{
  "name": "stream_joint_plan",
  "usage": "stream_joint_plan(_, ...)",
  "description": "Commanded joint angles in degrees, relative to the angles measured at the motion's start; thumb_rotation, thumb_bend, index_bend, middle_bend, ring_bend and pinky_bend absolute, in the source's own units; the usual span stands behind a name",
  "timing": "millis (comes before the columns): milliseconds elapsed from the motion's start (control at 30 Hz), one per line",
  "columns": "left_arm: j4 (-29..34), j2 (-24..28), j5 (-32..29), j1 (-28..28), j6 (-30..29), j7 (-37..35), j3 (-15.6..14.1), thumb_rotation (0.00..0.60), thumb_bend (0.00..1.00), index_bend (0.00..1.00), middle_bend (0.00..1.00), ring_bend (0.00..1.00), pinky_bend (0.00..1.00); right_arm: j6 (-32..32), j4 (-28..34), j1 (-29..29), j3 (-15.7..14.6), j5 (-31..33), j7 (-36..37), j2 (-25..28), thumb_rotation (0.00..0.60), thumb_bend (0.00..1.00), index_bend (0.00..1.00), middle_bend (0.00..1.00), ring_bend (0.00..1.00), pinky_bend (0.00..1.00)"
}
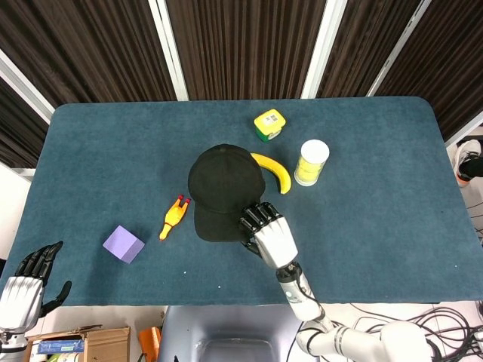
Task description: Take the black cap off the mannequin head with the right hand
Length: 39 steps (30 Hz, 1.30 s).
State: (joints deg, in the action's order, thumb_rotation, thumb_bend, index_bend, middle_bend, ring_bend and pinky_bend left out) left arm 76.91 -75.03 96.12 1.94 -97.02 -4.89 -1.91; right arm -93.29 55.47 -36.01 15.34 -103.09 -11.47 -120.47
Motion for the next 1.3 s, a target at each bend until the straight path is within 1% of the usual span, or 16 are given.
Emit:
stream_joint_plan(33, 0.0, 0.0, 0.0, 0.0, 0.0, 0.0, 0.0, 0.600, 0.37, 0.06, 0.17, 0.15, 0.22, -1.2, -1.3, -0.7, 0.2, 0.0, 0.8, -0.4, 0.600, 0.29, 0.77, 0.60, 0.49, 0.59)
stream_joint_plan(167, 0.0, -0.1, 0.1, -0.1, 0.0, 0.0, 0.1, 0.600, 0.37, 0.05, 0.17, 0.15, 0.22, -2.7, -3.0, -1.7, 0.5, 0.0, 2.1, -0.7, 0.600, 0.30, 0.85, 0.66, 0.56, 0.65)
stream_joint_plan(400, -0.1, -0.1, 0.3, -0.2, -0.1, 0.0, 0.2, 0.600, 0.36, 0.05, 0.17, 0.15, 0.22, -3.6, -4.8, -3.2, 0.7, 0.6, 2.6, -0.6, 0.600, 0.31, 0.89, 0.69, 0.59, 0.66)
stream_joint_plan(533, -0.2, -0.1, 0.2, -0.4, -0.1, 0.0, 0.3, 0.600, 0.37, 0.04, 0.17, 0.15, 0.22, -3.9, -6.3, -4.5, 0.8, 0.5, 2.8, -0.1, 0.600, 0.36, 0.92, 0.70, 0.61, 0.68)
stream_joint_plan(733, -0.2, -0.2, 0.1, -0.5, 0.0, -0.1, 0.4, 0.600, 0.37, 0.04, 0.17, 0.15, 0.22, -5.3, -8.9, -7.1, 1.2, -0.3, 1.7, 0.3, 0.600, 0.41, 0.97, 0.75, 0.66, 0.72)
stream_joint_plan(933, -0.4, -0.3, 0.2, -0.6, -0.1, -0.3, 0.4, 0.600, 0.37, 0.03, 0.17, 0.15, 0.22, -6.5, -9.7, -8.9, 1.1, -0.9, 1.1, 1.3, 0.600, 0.43, 0.99, 0.76, 0.68, 0.74)
stream_joint_plan(1100, -0.6, -0.2, 0.0, -0.8, -0.4, -0.6, 0.5, 0.600, 0.36, 0.03, 0.17, 0.15, 0.22, -9.1, -9.8, -11.1, 1.4, -2.8, -1.7, 3.1, 0.600, 0.44, 0.99, 0.77, 0.69, 0.74)
stream_joint_plan(1200, -0.7, -0.3, 0.0, -0.9, -0.4, -0.8, 0.5, 0.600, 0.37, 0.02, 0.17, 0.15, 0.22, -10.1, -9.2, -12.9, 1.9, -4.3, -4.8, 5.0, 0.600, 0.44, 0.99, 0.77, 0.69, 0.75)
stream_joint_plan(1300, -0.9, -0.4, 0.1, -0.9, -0.4, -1.0, 0.5, 0.600, 0.36, 0.02, 0.17, 0.15, 0.22, -10.5, -8.8, -15.3, 2.3, -6.7, -9.9, 7.8, 0.600, 0.44, 1.00, 0.77, 0.69, 0.75)
